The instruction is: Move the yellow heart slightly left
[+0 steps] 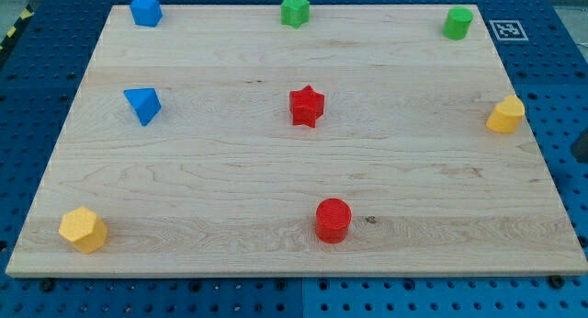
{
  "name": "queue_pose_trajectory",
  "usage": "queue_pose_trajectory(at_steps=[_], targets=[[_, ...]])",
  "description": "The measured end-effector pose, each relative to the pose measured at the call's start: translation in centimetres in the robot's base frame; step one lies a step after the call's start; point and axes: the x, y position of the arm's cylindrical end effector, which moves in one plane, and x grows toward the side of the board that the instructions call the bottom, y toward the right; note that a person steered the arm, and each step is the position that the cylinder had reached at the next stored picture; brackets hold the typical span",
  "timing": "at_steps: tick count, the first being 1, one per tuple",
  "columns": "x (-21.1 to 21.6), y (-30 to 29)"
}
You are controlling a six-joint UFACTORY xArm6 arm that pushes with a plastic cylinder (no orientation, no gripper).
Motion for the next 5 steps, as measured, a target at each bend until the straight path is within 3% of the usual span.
queue_pose_trajectory(at_steps=[2, 4, 5], targets=[[-6.3, 0.0], [-6.2, -0.3], [-6.1, -3.2]])
